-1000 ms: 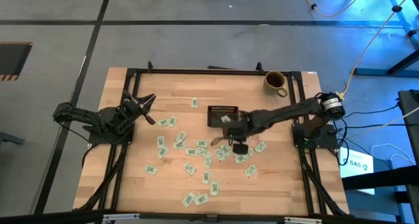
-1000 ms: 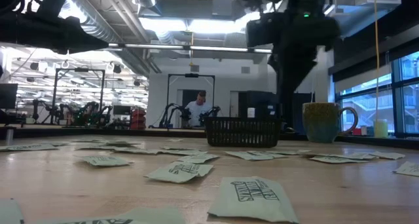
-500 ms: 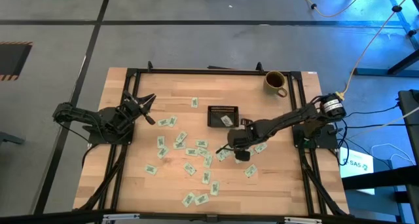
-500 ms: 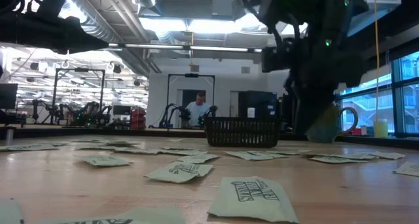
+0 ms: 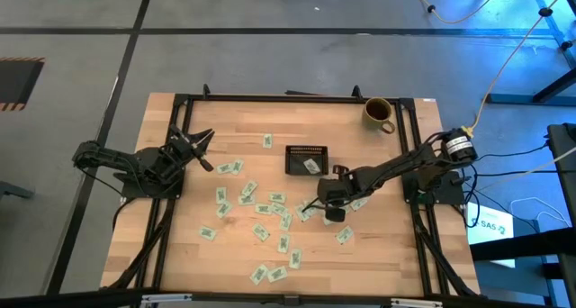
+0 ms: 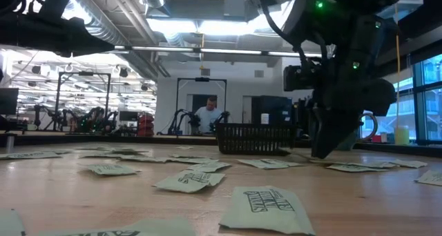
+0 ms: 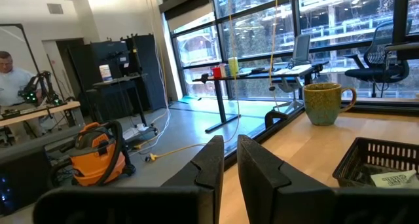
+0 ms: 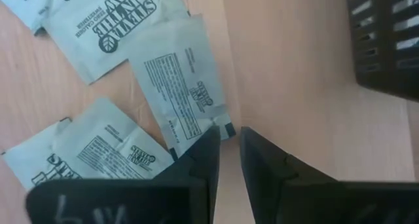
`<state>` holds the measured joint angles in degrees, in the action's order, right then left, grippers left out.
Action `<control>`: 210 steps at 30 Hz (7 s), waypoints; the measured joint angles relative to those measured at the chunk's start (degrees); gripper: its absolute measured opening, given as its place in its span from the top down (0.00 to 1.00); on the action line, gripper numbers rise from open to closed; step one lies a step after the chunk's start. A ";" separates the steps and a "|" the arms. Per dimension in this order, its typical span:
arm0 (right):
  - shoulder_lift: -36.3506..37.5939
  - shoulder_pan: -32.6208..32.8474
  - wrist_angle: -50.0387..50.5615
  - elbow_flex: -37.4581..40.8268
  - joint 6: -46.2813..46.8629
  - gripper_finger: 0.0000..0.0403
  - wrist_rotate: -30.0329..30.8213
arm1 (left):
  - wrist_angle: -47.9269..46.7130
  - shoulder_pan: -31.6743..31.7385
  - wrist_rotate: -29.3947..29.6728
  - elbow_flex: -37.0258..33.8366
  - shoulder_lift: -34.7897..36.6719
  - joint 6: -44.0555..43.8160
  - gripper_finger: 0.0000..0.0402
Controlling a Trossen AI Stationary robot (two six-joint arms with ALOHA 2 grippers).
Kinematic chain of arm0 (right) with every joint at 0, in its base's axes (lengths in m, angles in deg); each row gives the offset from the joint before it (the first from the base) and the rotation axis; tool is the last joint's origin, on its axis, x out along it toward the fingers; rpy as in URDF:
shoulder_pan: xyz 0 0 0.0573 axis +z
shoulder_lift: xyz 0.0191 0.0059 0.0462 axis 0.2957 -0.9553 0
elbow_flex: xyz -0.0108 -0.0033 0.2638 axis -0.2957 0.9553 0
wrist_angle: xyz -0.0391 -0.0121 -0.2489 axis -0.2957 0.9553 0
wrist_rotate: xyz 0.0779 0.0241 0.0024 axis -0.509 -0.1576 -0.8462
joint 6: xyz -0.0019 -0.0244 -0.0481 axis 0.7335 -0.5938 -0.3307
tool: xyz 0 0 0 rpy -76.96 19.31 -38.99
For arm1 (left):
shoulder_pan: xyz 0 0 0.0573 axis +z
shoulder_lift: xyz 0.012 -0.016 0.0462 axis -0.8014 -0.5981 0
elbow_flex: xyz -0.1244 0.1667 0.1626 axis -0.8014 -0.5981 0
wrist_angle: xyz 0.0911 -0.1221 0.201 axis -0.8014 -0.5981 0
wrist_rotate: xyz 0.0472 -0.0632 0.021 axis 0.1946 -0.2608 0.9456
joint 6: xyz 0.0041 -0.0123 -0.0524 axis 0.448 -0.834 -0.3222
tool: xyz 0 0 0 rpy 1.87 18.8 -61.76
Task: Pick and place Stevia / Truvia into bins
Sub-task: Put the stevia packet into the black basket
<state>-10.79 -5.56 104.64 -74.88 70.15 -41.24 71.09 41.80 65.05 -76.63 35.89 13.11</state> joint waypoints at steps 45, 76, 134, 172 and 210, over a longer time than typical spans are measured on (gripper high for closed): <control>4.21 0.31 4.15 -1.69 4.30 0.84 -0.65 | 0.00 -0.01 0.01 0.01 0.01 0.20 0.90; 4.43 0.35 -0.68 5.18 5.20 0.88 -2.70 | 0.00 -0.02 0.00 0.01 0.00 1.03 0.90; 15.49 -3.22 4.73 -3.74 -0.47 1.00 9.31 | 0.00 -0.02 0.00 0.00 0.02 1.05 0.89; -5.17 -16.79 11.32 -18.08 -9.69 0.99 0.29 | -0.02 -0.02 0.13 0.00 0.02 1.04 0.90; 14.24 -1.64 30.83 -7.90 18.15 0.82 -1.27 | -0.02 0.00 0.17 0.00 0.00 1.03 0.89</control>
<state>3.45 -7.20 135.47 -82.79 88.30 -42.51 71.07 41.80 65.22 -76.63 35.89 14.14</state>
